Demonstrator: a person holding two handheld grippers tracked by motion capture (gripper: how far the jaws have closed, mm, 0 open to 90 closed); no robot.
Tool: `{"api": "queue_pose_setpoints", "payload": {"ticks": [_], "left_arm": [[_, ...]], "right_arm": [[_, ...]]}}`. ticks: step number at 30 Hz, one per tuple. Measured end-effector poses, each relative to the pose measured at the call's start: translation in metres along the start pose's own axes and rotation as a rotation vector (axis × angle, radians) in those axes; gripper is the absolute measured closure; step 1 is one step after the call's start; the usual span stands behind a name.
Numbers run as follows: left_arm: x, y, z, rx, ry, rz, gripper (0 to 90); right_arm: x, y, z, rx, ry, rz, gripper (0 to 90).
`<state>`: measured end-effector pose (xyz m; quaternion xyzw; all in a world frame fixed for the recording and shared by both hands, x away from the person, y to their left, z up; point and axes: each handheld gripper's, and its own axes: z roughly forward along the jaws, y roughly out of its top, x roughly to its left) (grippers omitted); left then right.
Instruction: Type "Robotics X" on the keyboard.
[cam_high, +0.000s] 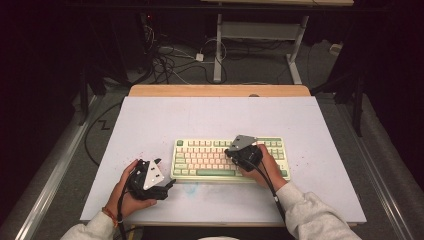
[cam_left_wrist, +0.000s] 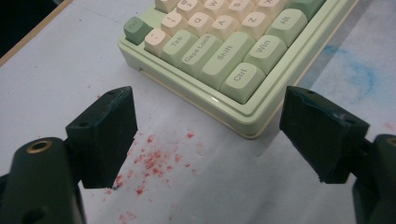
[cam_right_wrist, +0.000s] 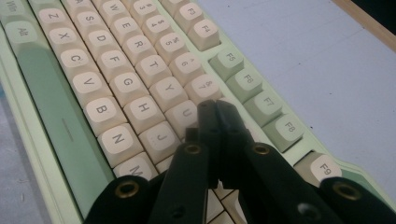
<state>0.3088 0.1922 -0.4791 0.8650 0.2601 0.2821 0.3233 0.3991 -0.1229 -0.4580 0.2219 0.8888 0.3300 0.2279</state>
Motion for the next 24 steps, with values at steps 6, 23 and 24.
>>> {"api": "queue_pose_setpoints", "payload": {"ticks": [6,23,24], "left_arm": [[0.000,0.000,0.000,0.005,-0.004,0.003,18.1],[0.000,0.000,0.002,0.011,-0.014,-0.001,18.1],[0.000,0.000,0.002,0.011,-0.015,0.000,18.1]], "right_arm": [[0.001,0.000,0.000,0.015,0.014,-0.005,90.0],[-0.004,0.000,-0.022,-0.121,0.001,0.034,73.1],[-0.004,0.000,-0.024,-0.130,-0.004,0.032,69.9]]}}
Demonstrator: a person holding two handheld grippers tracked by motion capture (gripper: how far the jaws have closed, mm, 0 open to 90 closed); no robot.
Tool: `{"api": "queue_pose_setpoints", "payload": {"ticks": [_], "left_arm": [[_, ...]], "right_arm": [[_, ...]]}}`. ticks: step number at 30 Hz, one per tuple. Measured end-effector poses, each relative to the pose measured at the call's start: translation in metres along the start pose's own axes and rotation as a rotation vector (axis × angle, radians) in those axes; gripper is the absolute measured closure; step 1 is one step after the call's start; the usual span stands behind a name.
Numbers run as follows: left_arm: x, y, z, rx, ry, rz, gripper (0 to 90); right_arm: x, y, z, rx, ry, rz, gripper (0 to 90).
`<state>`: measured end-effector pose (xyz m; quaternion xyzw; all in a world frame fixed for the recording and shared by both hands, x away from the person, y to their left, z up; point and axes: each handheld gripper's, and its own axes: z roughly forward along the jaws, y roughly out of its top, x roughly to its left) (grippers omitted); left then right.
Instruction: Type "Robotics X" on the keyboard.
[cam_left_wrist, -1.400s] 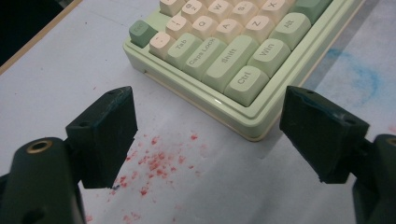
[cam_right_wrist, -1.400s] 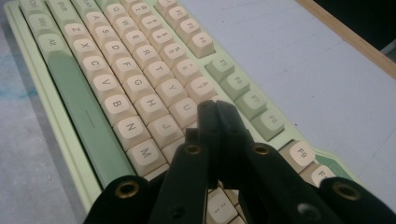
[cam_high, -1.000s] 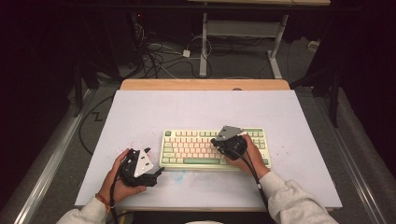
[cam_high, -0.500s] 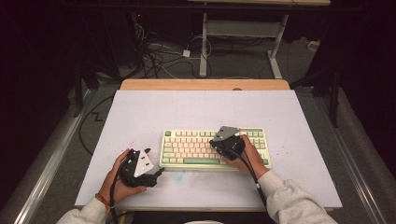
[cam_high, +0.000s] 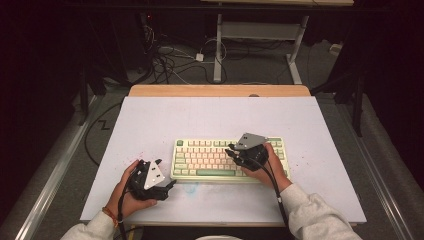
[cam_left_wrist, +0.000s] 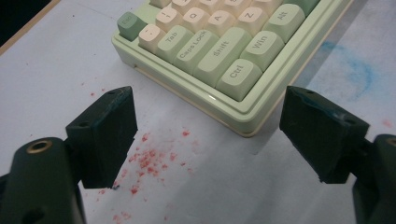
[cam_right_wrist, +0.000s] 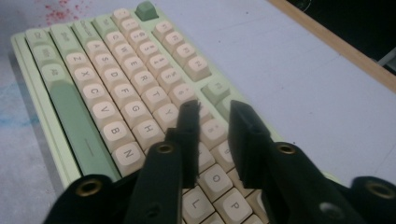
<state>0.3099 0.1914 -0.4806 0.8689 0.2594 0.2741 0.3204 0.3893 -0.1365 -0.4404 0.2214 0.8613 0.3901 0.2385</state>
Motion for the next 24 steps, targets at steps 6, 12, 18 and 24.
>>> {"api": "queue_pose_setpoints", "payload": {"ticks": [6,12,18,24], "left_arm": [[0.000,0.000,0.001,0.005,-0.002,-0.001,18.1],[0.000,0.000,0.000,0.005,-0.002,-0.001,18.1],[0.000,0.000,-0.001,0.003,-0.001,-0.001,18.1],[0.001,0.000,-0.001,0.003,0.002,-0.002,18.1]], "right_arm": [[0.000,0.001,-0.007,-0.034,-0.015,0.011,53.4],[0.002,0.001,-0.014,-0.061,-0.062,0.010,34.2],[0.001,-0.001,-0.024,-0.092,-0.094,0.022,26.0],[0.000,-0.005,-0.032,-0.104,-0.115,0.026,24.5]]}}
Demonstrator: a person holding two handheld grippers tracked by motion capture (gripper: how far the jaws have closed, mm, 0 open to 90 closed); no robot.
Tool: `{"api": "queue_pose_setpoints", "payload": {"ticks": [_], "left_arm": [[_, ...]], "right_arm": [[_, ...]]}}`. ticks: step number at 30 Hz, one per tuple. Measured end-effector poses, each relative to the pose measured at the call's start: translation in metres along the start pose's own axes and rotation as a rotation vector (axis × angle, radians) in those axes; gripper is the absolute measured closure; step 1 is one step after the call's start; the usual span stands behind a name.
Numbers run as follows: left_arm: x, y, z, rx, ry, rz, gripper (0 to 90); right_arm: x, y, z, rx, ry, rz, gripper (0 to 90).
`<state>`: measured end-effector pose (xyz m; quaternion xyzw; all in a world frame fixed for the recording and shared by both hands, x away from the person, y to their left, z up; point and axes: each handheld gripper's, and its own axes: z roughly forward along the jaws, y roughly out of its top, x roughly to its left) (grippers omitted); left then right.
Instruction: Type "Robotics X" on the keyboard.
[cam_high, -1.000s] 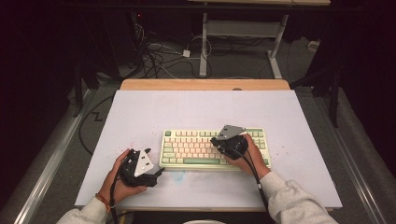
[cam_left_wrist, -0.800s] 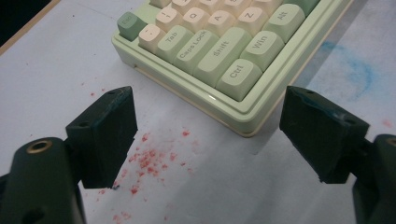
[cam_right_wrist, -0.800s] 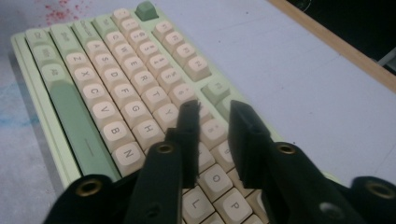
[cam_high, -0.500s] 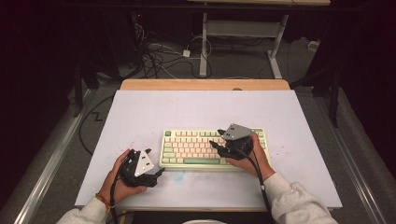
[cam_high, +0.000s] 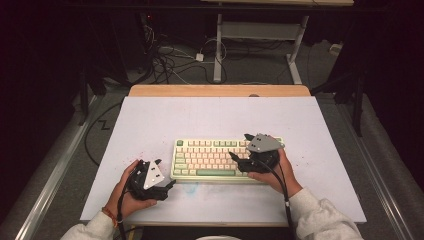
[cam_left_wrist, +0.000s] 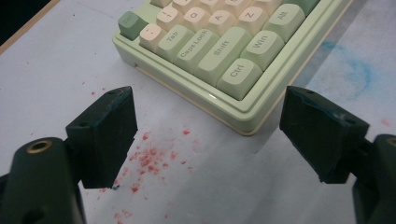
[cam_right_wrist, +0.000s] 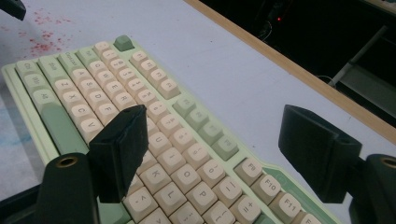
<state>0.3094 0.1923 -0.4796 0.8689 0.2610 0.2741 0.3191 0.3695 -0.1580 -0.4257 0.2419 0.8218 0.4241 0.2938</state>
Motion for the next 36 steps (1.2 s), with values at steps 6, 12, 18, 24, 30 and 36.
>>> {"api": "queue_pose_setpoints", "payload": {"ticks": [6,12,18,24,30,36], "left_arm": [[0.000,0.000,-0.001,-0.011,-0.011,-0.012,18.8],[0.001,0.001,-0.004,-0.030,-0.018,-0.020,19.6],[0.002,0.001,-0.006,-0.037,-0.022,-0.023,20.8],[0.002,0.002,-0.008,-0.049,-0.028,-0.030,25.1],[0.004,0.004,-0.012,-0.065,-0.046,-0.044,31.0],[0.006,0.006,-0.014,-0.073,-0.060,-0.054,40.9]], "right_arm": [[-0.001,-0.005,-0.010,-0.006,-0.025,-0.006,24.5],[-0.001,-0.012,-0.020,-0.007,-0.043,-0.012,24.4],[0.000,-0.022,-0.031,-0.020,-0.062,-0.009,24.5],[0.000,-0.033,-0.041,-0.023,-0.079,-0.008,22.4],[0.004,-0.045,-0.050,-0.020,-0.100,0.005,21.5],[0.007,-0.054,-0.064,-0.031,-0.115,0.004,20.9]]}}
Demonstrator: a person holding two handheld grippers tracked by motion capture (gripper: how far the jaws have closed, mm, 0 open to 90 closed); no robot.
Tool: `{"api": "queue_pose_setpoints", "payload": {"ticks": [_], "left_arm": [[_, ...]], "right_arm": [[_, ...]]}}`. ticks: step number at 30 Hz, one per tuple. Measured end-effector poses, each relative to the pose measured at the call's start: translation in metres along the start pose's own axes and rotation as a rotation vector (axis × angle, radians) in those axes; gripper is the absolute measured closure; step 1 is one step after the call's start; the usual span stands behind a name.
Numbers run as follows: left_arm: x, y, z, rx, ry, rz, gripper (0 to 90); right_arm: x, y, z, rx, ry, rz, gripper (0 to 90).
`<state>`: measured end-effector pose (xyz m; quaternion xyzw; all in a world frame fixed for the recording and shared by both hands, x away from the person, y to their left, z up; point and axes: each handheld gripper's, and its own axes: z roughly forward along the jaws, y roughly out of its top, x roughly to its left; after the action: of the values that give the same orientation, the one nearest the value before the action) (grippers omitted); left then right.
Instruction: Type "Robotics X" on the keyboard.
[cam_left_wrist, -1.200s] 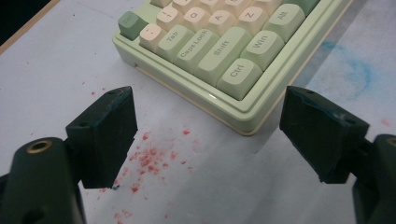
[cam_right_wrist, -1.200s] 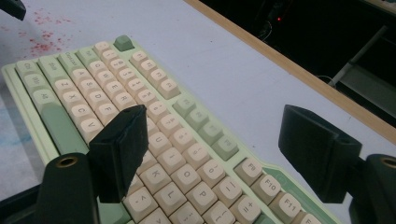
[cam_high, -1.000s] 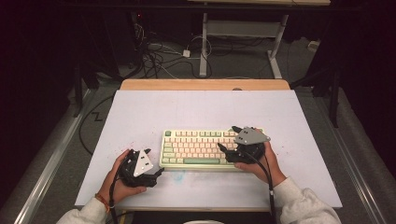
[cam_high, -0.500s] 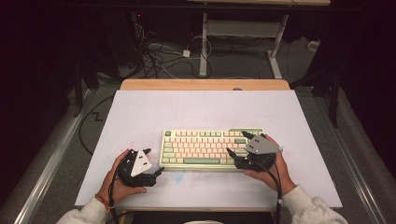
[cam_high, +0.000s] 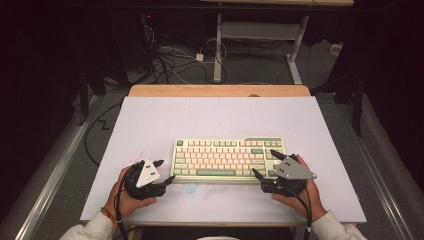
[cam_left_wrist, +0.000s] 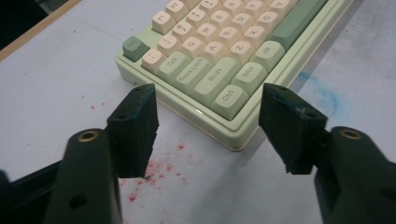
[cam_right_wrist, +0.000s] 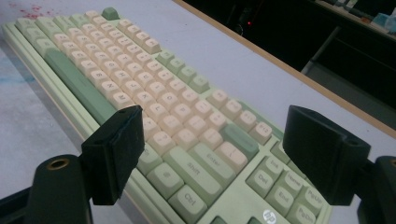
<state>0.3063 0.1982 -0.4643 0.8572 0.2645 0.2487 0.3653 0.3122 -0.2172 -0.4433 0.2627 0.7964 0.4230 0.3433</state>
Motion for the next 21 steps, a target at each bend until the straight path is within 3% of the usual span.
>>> {"api": "queue_pose_setpoints", "payload": {"ticks": [8,13,19,21], "left_arm": [[0.003,0.004,-0.003,-0.013,-0.061,-0.011,64.4],[0.000,0.007,-0.003,0.003,-0.083,0.024,85.0],[0.001,0.011,-0.002,-0.012,-0.076,-0.005,87.8],[0.001,0.014,0.000,-0.010,-0.094,-0.008,87.8]], "right_arm": [[-0.003,-0.015,-0.009,0.044,-0.024,0.003,20.9],[-0.002,-0.020,-0.013,0.058,-0.042,-0.009,21.2],[-0.001,-0.024,-0.014,0.071,-0.037,-0.009,21.2],[-0.002,-0.024,-0.014,0.075,-0.040,-0.008,21.2]]}}
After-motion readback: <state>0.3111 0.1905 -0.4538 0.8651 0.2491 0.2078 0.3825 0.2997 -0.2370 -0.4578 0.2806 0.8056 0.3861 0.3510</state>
